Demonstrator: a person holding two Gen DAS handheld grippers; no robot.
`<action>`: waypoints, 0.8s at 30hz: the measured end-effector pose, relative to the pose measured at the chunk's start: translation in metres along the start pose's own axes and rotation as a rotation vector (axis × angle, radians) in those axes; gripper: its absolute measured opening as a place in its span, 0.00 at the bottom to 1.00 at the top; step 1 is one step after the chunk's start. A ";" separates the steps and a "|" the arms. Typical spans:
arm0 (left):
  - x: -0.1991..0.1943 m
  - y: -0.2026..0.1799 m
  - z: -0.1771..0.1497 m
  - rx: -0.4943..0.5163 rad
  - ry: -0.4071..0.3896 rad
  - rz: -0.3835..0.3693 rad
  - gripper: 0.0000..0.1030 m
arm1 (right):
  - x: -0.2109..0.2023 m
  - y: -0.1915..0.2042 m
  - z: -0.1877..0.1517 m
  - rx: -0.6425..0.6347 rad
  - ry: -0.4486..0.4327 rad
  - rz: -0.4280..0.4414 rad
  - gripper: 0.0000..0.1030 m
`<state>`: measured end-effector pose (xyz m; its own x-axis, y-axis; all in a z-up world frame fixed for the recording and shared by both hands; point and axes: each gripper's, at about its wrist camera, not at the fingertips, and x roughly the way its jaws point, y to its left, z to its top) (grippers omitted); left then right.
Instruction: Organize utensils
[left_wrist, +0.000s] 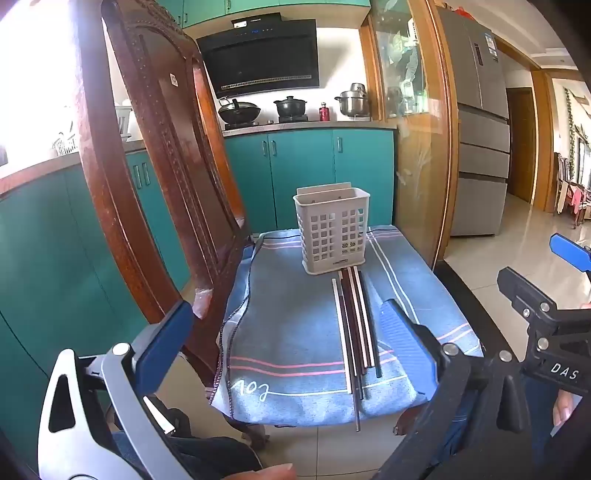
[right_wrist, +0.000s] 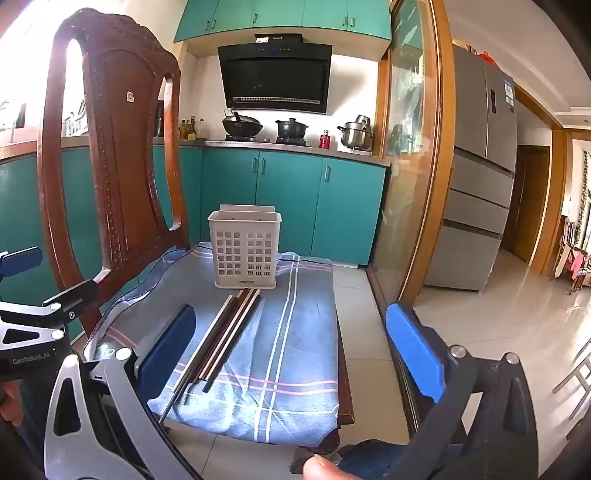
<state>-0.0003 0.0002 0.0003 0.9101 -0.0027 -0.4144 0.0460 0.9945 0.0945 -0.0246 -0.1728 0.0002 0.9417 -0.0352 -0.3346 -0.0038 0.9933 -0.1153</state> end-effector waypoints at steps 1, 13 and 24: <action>0.000 0.000 0.000 0.000 -0.001 0.000 0.97 | 0.000 0.000 0.000 0.000 -0.001 0.000 0.98; 0.001 0.002 -0.004 -0.001 0.000 -0.001 0.97 | -0.004 0.002 0.003 0.002 -0.004 0.002 0.98; -0.002 0.003 -0.002 -0.003 0.000 0.000 0.97 | -0.003 0.005 0.002 -0.008 -0.014 0.002 0.98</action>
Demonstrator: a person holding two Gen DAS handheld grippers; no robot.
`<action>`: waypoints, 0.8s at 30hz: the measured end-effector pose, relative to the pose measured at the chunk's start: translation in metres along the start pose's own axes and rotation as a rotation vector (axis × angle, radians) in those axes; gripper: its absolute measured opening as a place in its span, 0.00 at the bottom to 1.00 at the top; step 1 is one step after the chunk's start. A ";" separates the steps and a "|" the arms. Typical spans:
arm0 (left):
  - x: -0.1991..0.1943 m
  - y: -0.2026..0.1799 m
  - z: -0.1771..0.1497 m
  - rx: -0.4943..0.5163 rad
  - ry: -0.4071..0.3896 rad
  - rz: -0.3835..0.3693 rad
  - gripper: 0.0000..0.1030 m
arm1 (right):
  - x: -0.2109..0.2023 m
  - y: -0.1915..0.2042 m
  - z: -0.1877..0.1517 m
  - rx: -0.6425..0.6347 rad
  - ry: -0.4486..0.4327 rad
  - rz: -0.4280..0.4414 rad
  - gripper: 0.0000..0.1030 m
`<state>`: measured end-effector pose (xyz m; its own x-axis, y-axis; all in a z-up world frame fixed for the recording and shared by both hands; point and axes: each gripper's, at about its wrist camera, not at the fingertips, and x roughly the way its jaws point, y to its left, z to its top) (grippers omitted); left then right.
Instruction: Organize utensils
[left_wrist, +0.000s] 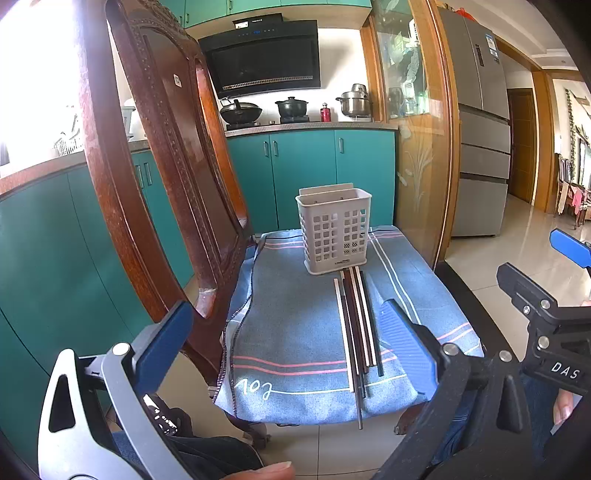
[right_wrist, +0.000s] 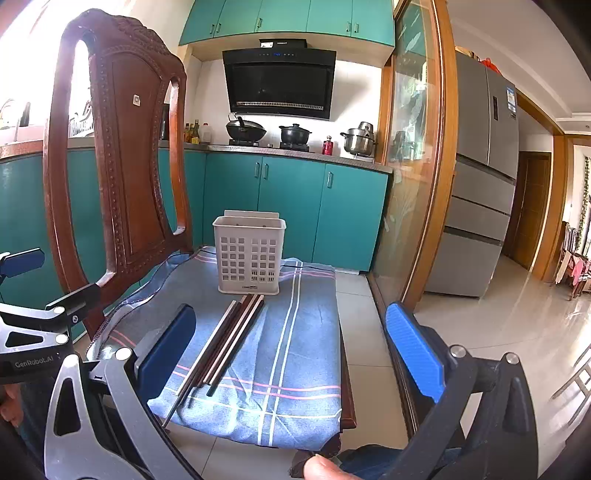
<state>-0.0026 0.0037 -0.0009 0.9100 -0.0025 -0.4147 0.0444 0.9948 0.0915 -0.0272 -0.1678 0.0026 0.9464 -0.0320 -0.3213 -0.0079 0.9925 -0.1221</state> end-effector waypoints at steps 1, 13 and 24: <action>0.000 0.000 0.000 0.000 0.001 0.000 0.97 | 0.000 0.000 0.000 -0.001 0.000 0.000 0.98; -0.002 0.000 0.002 0.001 0.002 -0.004 0.97 | -0.002 0.002 0.000 -0.003 -0.006 0.004 0.98; -0.005 0.000 0.001 -0.002 -0.008 0.002 0.97 | -0.004 0.004 0.002 -0.004 -0.022 0.006 0.98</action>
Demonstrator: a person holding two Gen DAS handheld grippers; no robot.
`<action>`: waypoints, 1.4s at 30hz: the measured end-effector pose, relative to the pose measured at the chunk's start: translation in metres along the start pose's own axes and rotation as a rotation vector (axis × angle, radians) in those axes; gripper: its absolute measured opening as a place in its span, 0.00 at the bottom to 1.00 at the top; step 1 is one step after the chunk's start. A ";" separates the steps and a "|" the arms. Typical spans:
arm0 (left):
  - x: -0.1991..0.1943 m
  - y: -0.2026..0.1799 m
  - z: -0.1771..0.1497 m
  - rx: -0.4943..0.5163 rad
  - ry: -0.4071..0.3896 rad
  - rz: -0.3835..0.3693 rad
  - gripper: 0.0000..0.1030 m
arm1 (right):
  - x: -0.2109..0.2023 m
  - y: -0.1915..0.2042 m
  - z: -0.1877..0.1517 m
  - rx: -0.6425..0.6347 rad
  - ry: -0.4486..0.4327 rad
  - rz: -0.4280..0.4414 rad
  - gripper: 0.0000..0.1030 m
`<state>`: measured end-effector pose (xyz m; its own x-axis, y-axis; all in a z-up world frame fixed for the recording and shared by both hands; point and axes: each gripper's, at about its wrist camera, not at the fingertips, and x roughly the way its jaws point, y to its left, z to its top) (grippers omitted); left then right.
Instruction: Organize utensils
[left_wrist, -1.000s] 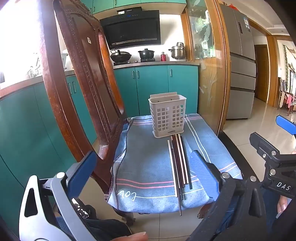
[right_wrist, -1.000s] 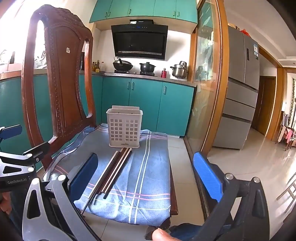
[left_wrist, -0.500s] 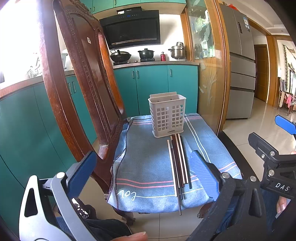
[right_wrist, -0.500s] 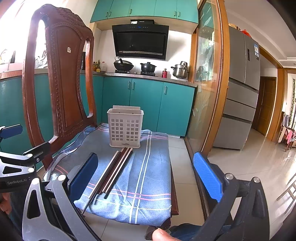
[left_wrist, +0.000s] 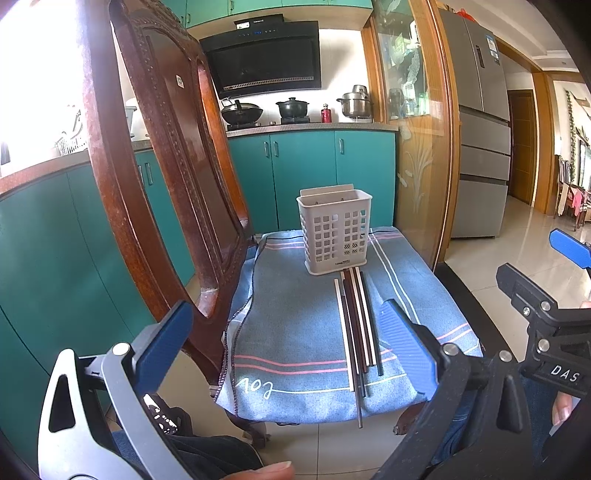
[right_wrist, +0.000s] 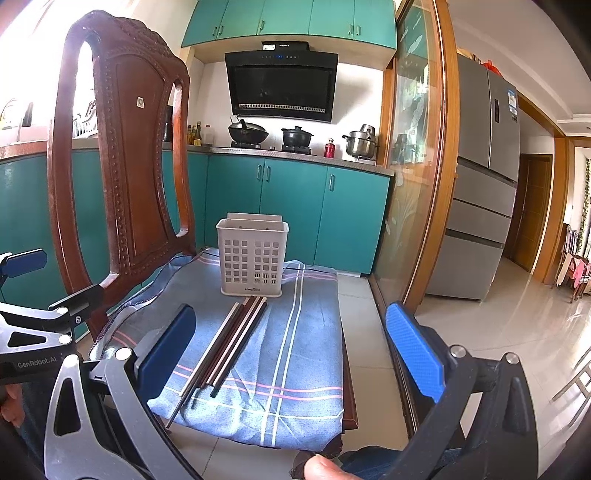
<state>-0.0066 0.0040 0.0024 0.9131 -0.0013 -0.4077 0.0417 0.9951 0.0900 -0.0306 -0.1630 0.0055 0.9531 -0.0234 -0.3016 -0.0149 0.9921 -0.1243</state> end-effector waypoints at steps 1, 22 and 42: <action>0.000 0.000 0.000 0.000 -0.001 0.000 0.97 | -0.001 0.000 0.000 -0.001 -0.003 0.000 0.98; -0.006 0.000 0.002 0.008 -0.014 -0.003 0.97 | -0.008 -0.003 -0.004 -0.002 -0.018 0.001 0.98; -0.007 -0.001 0.001 0.010 -0.016 -0.004 0.97 | -0.010 -0.003 -0.005 -0.001 -0.017 0.001 0.98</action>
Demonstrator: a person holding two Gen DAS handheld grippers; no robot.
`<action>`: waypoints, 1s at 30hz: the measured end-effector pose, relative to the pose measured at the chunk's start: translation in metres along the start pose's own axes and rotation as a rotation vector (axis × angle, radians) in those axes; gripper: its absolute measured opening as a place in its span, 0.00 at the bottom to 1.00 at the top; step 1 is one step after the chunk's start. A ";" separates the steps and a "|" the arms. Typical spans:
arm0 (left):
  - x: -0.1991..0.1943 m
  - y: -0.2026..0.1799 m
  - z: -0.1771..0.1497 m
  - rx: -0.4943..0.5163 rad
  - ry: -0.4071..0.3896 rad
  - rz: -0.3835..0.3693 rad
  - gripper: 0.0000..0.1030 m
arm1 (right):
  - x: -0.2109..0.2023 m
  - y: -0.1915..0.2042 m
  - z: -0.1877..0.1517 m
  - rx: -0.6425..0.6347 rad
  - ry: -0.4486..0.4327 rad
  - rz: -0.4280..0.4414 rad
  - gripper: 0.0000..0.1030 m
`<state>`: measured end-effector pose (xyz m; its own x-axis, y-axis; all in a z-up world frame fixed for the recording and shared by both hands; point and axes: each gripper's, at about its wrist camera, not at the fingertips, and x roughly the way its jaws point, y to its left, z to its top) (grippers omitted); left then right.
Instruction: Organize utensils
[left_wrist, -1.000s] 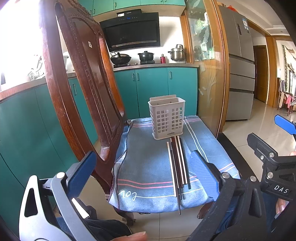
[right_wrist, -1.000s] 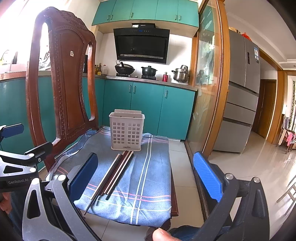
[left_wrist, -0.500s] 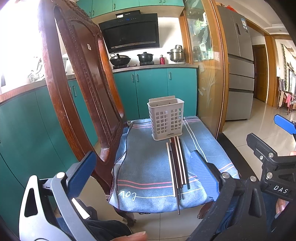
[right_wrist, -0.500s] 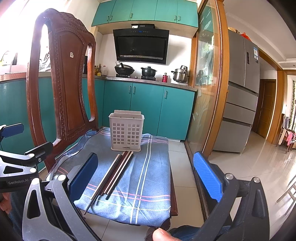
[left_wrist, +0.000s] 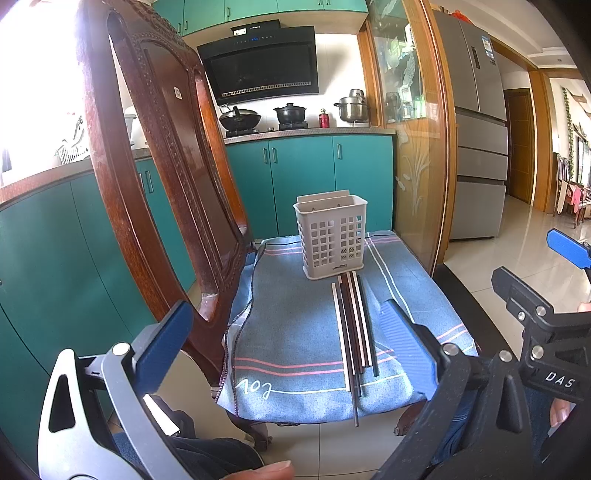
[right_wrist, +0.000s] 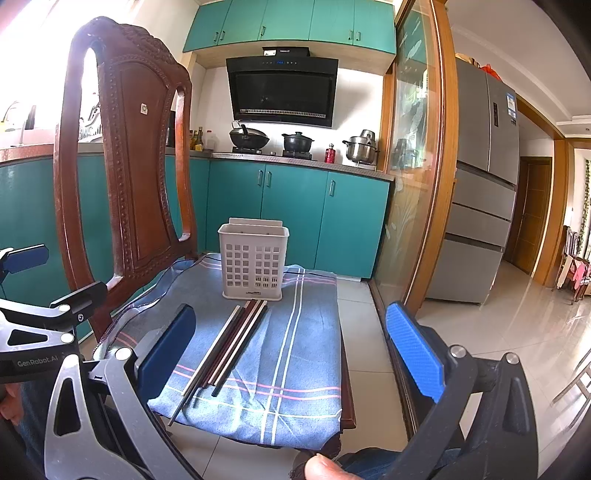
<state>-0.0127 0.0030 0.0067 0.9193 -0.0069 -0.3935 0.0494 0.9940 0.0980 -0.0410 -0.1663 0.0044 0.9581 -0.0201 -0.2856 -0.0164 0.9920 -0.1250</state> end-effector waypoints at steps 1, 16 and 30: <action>0.000 0.000 0.000 0.000 0.001 0.000 0.97 | 0.000 0.000 0.000 0.001 0.000 0.001 0.98; 0.024 -0.002 -0.009 -0.002 0.072 -0.006 0.97 | 0.020 -0.006 -0.005 0.002 0.048 -0.024 0.98; 0.242 -0.024 -0.011 0.153 0.454 -0.231 0.86 | 0.317 -0.013 -0.008 0.058 0.644 0.196 0.79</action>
<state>0.2041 -0.0217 -0.1010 0.6179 -0.1422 -0.7733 0.3184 0.9445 0.0808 0.2604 -0.1869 -0.0918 0.5772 0.1092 -0.8093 -0.1401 0.9896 0.0336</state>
